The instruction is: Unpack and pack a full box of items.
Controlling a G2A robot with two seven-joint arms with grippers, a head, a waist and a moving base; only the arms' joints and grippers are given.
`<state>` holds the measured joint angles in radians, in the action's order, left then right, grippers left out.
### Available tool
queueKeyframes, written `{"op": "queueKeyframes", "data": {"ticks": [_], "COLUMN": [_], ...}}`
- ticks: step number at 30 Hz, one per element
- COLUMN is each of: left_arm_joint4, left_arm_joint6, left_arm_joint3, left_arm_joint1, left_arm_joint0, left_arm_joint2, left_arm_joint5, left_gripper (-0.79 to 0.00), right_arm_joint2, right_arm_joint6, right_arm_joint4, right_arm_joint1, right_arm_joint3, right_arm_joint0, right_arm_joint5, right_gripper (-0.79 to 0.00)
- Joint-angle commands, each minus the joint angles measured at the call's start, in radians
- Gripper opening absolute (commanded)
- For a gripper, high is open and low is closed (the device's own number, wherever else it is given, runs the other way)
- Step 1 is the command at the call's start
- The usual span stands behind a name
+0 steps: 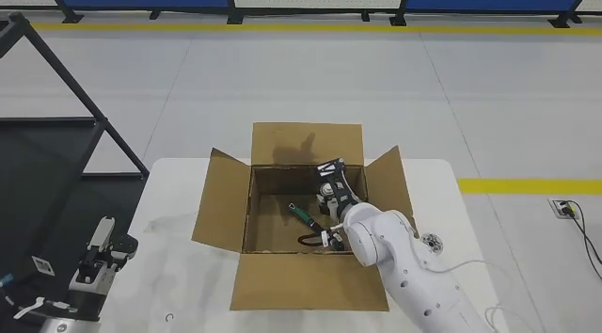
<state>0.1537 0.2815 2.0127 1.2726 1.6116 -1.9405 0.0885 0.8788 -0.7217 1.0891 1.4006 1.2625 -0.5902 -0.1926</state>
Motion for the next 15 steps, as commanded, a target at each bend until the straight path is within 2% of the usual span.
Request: {"op": "queueKeyframes", "data": {"ticks": [1, 15], "left_arm_joint4": [0.000, 0.000], "left_arm_joint6": [0.000, 0.000], "left_arm_joint3": [0.000, 0.000], "left_arm_joint1": [0.000, 0.000], "left_arm_joint0": [0.000, 0.000], "left_arm_joint2": [0.000, 0.000], "left_arm_joint5": [0.000, 0.000], "left_gripper": [0.000, 0.000], "right_arm_joint2": [0.000, -0.004], "right_arm_joint6": [0.005, 0.035], "right_arm_joint4": [0.000, -0.061], "right_arm_joint1": [0.000, 0.036], "right_arm_joint3": [0.000, -0.185], "right_arm_joint0": [-0.003, 0.057], "right_arm_joint5": [0.002, 0.045], "right_gripper": [-0.785, -0.785]}}
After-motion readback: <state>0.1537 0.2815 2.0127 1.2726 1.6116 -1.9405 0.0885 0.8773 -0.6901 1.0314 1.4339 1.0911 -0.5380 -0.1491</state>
